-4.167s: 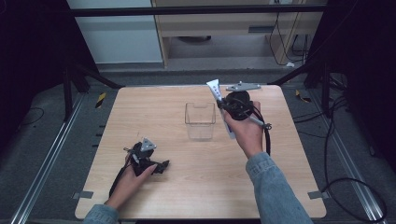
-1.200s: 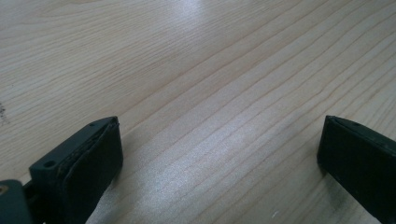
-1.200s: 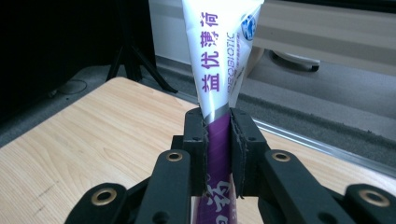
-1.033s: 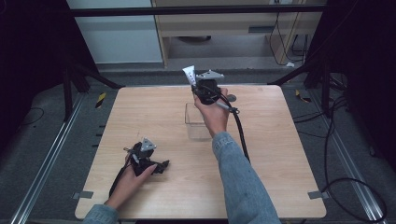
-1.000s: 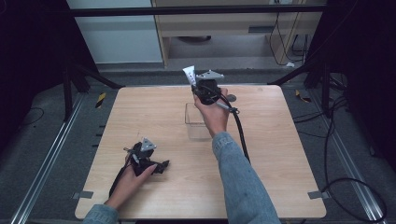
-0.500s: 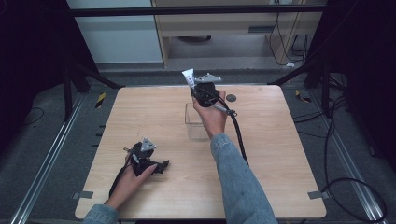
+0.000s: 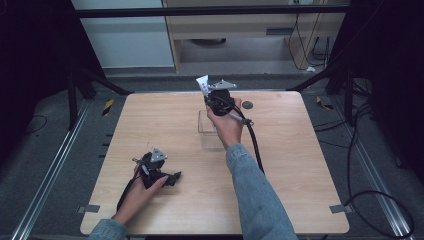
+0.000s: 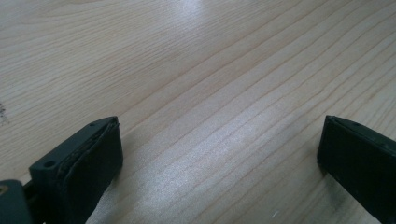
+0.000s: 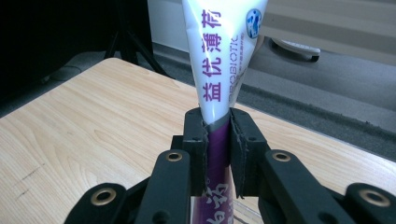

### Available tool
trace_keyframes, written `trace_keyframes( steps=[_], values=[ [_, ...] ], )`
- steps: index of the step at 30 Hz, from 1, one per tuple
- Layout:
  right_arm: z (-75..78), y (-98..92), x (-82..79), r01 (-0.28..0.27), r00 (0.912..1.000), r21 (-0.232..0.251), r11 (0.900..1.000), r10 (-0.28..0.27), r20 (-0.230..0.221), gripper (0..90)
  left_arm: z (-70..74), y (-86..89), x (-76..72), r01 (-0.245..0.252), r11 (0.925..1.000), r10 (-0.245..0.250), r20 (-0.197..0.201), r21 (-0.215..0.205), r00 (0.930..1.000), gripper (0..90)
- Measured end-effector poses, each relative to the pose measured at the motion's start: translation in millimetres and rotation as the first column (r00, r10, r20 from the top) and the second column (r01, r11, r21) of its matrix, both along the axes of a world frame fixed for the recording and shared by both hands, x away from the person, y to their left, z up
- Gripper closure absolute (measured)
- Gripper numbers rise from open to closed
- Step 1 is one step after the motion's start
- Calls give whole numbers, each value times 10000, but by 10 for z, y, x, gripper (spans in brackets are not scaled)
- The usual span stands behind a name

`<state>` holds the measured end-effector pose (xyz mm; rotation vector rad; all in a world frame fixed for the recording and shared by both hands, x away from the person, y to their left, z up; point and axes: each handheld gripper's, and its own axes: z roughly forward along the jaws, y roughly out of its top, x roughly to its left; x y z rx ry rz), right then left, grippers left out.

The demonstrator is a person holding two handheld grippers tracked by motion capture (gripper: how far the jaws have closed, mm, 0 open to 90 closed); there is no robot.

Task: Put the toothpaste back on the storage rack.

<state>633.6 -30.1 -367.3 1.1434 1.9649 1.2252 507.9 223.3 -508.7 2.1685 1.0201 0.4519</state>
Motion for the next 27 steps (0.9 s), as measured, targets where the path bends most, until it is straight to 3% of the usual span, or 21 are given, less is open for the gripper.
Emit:
trace_keyframes(
  steps=[5,20,27],
  values=[
    [-6,-1,-13,-26,9999,-238,9997,24,-105,782,0,0,0,2,10000,-2,2,1,10000,0],
    [26,-14,-55,-87,9999,-283,9996,86,-58,781,0,0,0,1,10000,-1,6,0,10000,0],
    [-13,-19,-87,-173,9996,-318,9993,165,-249,782,-1,-1,-1,-15,10000,15,-8,-20,10000,0]
  ],
)
